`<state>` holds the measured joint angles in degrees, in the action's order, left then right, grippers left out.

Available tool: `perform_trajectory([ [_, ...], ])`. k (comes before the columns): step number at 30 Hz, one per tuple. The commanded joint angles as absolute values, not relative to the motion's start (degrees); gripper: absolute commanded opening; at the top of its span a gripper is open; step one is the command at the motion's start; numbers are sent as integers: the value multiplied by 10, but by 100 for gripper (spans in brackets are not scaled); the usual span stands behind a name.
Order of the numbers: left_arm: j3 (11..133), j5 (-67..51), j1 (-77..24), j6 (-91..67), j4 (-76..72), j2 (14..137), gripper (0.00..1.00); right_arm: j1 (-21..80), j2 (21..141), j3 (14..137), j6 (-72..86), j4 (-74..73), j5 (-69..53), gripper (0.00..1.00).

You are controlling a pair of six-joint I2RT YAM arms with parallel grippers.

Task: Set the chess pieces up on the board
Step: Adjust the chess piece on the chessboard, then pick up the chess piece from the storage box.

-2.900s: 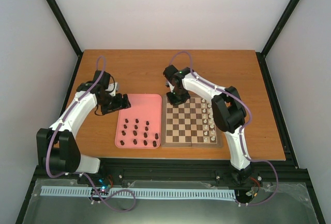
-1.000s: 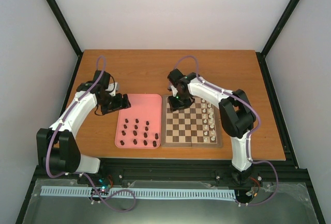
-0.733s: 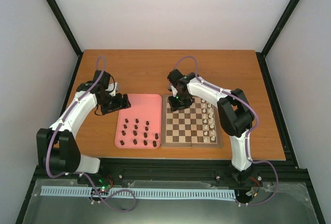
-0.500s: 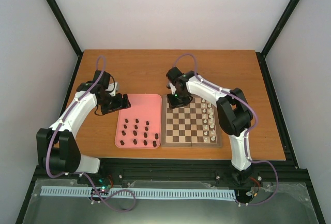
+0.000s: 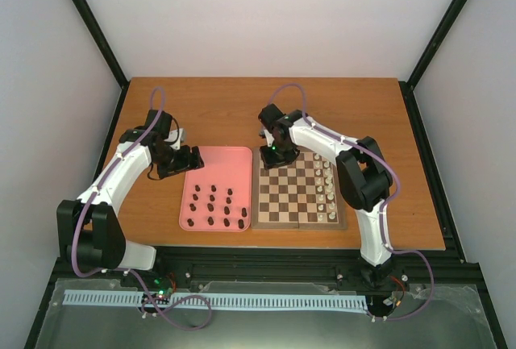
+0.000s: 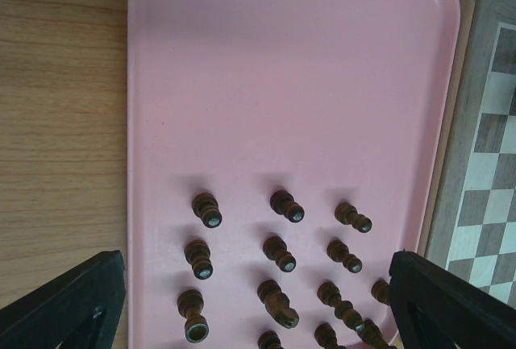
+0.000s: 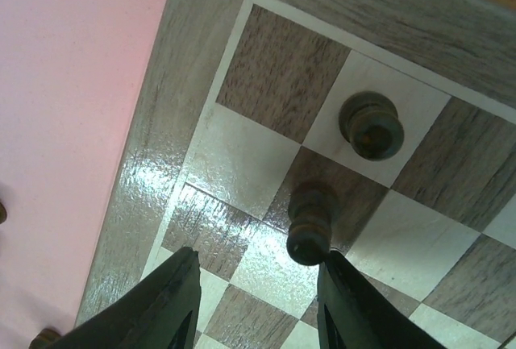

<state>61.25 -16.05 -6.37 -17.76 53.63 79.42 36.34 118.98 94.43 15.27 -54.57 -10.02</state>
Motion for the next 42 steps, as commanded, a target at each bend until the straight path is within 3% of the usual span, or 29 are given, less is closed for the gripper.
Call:
perform_trajectory([
  [1,629,-158,-63,-173,534,789,100,359,1165,931,150,-555,-97,40],
  [10,637,-160,-62,-174,536,795,100,392,1107,999,150,-643,-41,40],
  [18,626,-148,-52,-205,531,783,100,475,1184,1138,124,-688,-56,43],
  [28,592,-105,37,-272,540,733,100,527,1280,1157,124,-637,-110,41],
  [42,586,-91,40,-265,540,723,100,534,1326,1154,108,-630,-158,39],
])
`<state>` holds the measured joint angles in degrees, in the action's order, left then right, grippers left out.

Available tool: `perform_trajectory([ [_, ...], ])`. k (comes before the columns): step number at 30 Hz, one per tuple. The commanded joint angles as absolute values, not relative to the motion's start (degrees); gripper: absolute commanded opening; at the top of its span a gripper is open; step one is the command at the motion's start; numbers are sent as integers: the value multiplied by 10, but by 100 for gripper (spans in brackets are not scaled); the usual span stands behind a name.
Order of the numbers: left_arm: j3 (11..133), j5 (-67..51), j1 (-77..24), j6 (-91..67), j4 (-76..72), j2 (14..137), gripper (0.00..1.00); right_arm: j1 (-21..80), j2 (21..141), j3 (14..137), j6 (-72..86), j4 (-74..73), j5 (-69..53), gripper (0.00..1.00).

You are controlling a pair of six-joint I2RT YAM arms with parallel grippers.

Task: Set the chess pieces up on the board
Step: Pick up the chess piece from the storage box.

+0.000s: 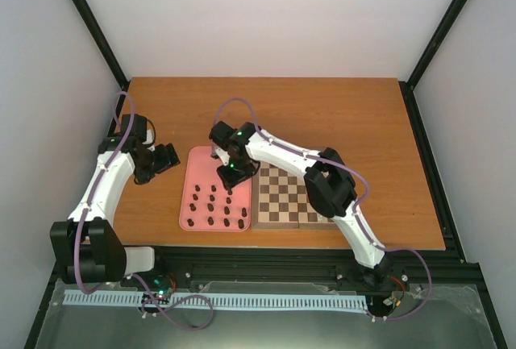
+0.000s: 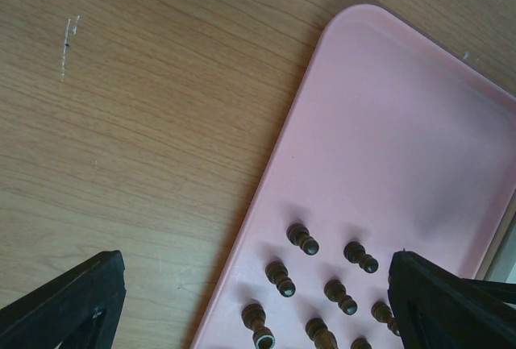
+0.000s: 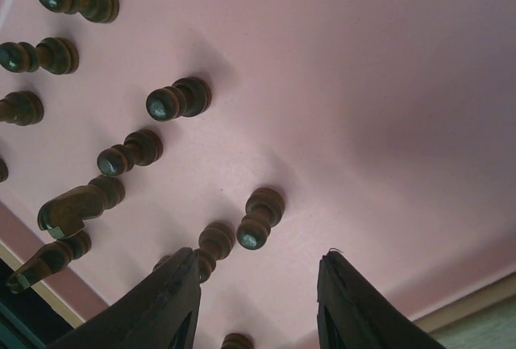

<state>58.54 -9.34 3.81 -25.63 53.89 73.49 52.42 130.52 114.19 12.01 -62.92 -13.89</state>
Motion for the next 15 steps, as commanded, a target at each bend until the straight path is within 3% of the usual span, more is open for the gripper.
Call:
perform_trajectory([
  [1,586,-92,40,-265,539,724,100,536,1330,1157,107,-633,-157,39],
  [15,584,-102,40,-262,536,720,100,540,1353,1175,106,-643,-143,30],
])
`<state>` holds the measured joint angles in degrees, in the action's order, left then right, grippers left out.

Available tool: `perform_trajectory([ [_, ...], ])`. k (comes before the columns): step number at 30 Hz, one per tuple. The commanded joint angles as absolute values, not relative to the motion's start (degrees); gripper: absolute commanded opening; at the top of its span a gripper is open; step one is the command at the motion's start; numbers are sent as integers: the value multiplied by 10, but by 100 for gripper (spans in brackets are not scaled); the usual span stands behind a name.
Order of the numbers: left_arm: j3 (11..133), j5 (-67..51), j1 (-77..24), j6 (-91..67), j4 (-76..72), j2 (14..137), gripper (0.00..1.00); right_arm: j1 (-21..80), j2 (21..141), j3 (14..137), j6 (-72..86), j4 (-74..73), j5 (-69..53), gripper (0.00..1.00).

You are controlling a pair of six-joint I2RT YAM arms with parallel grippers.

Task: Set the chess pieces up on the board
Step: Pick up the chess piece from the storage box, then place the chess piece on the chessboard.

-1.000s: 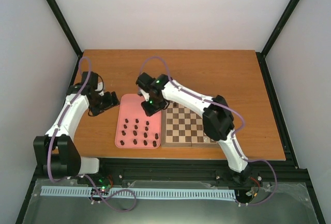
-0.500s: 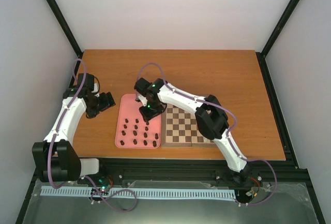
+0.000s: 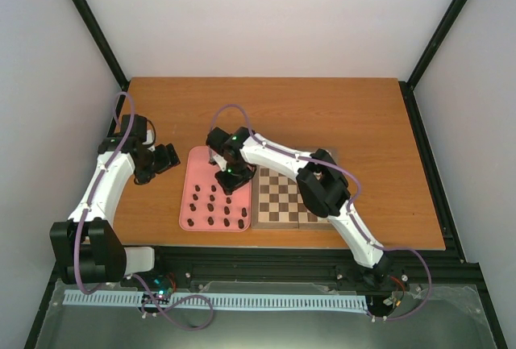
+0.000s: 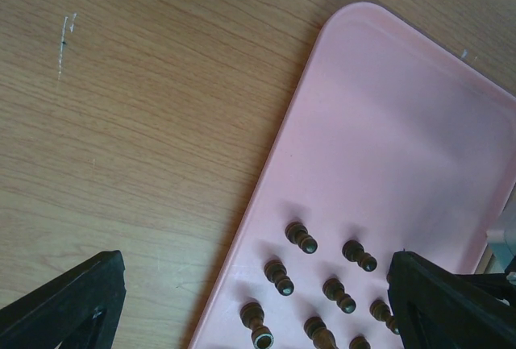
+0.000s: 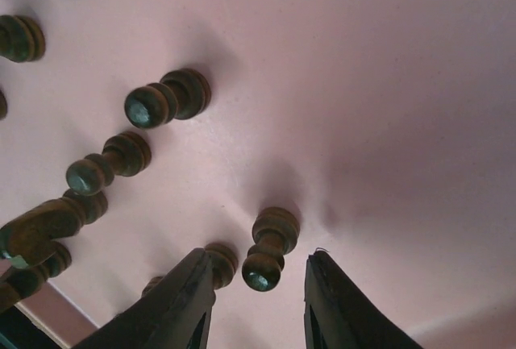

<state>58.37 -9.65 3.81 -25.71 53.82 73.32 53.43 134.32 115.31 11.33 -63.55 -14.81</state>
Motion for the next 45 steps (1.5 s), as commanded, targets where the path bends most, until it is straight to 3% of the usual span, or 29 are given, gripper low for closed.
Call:
perform_trajectory([
  [1,583,-103,40,-262,536,721,100,539,1354,1176,106,-644,-143,28],
  [4,582,-106,40,-262,534,722,100,540,1359,1181,104,-646,-147,23],
  [15,578,-114,40,-261,532,721,100,540,1366,1185,103,-655,-151,24],
  [21,581,-117,40,-261,532,725,100,540,1355,1184,105,-656,-131,3],
  [30,585,-115,40,-257,534,724,100,519,1242,1154,141,-654,-65,3],
  [37,584,-123,40,-258,529,728,100,445,1137,1032,164,-662,-26,3],
  [45,584,-126,40,-256,530,730,100,391,1125,939,141,-631,-30,3],
])
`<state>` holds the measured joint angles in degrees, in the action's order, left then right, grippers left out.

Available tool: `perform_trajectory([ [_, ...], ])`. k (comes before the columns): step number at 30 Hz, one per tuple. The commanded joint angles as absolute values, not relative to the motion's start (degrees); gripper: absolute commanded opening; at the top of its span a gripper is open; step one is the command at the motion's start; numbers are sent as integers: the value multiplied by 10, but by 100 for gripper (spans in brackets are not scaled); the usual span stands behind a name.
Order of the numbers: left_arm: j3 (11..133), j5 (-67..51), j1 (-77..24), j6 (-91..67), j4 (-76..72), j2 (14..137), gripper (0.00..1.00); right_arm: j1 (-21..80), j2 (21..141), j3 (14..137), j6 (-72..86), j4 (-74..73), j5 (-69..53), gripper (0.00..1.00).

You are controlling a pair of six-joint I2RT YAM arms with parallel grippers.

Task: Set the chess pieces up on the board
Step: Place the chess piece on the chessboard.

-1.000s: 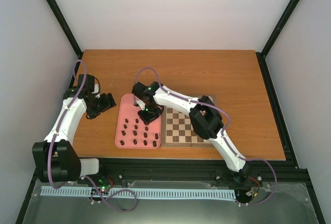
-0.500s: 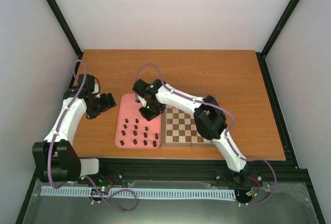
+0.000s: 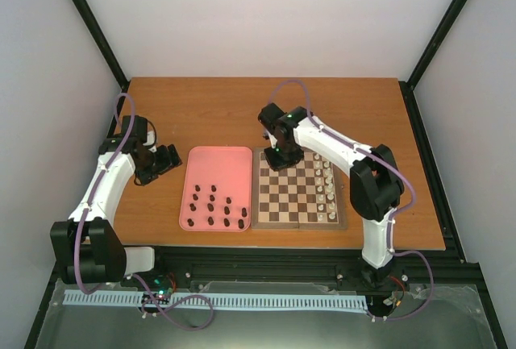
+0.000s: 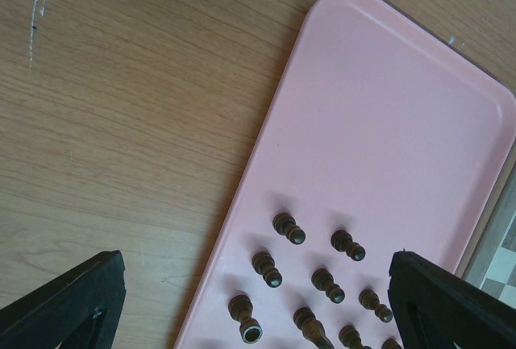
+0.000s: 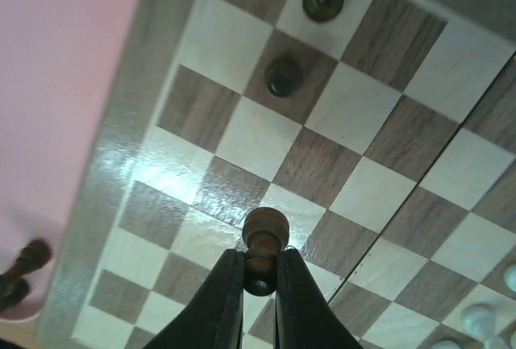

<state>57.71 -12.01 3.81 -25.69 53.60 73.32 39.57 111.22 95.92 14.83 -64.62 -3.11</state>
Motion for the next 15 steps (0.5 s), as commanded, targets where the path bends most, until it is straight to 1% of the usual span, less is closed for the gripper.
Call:
perform_trajectory([
  [1,585,-125,40,-257,531,729,100,389,1131,940,138,-629,-30,3],
  [6,586,-125,40,-255,534,728,100,388,1161,959,125,-627,-33,3],
  [15,587,-125,40,-255,534,730,100,388,1175,968,129,-619,-26,3],
])
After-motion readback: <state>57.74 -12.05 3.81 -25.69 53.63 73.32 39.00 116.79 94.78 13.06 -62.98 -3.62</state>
